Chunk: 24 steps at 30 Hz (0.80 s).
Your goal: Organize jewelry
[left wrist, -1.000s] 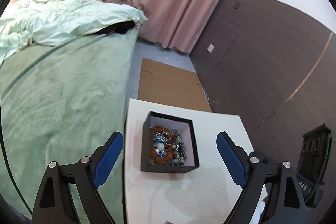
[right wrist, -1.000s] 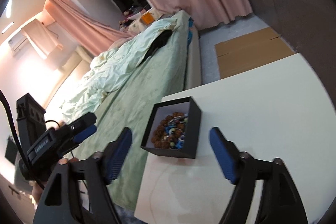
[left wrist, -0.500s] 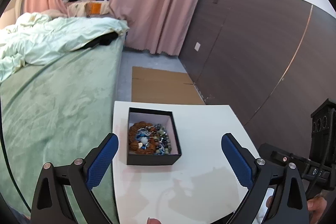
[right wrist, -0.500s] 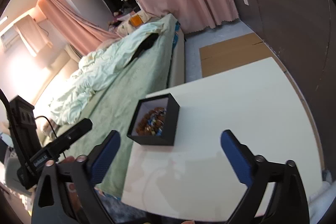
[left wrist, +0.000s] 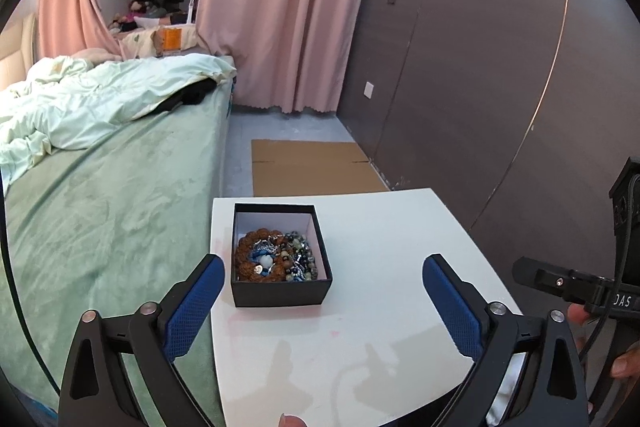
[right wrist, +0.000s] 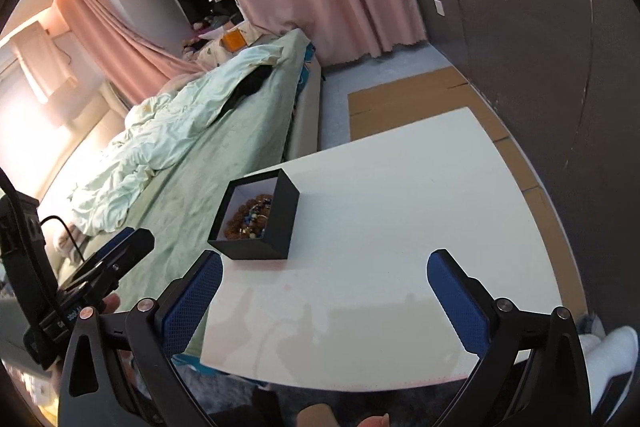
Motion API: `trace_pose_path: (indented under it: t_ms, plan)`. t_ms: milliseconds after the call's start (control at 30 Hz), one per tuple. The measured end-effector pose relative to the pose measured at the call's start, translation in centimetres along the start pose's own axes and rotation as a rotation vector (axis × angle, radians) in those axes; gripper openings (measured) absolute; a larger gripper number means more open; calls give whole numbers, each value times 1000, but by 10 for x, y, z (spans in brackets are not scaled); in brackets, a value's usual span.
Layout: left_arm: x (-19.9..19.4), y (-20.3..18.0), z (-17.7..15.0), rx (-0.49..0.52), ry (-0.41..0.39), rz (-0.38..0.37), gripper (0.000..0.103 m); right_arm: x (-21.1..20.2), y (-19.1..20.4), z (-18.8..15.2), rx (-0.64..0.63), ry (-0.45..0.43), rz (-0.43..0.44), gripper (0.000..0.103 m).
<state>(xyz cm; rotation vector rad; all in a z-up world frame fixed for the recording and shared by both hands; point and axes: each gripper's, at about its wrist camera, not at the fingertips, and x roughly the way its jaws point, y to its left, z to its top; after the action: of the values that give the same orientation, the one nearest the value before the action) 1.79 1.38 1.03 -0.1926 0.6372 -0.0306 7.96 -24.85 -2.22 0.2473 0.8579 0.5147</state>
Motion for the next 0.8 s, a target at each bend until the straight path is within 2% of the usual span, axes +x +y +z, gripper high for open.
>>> trace_pose_path:
  t_ms: [400, 800]
  plan:
    - [-6, -11, 2, 50, -38, 30, 102, 1, 9, -3, -57, -1, 0, 103]
    - [-6, -9, 4, 44, -47, 26, 102, -8, 4, -1, -54, -44, -22, 103]
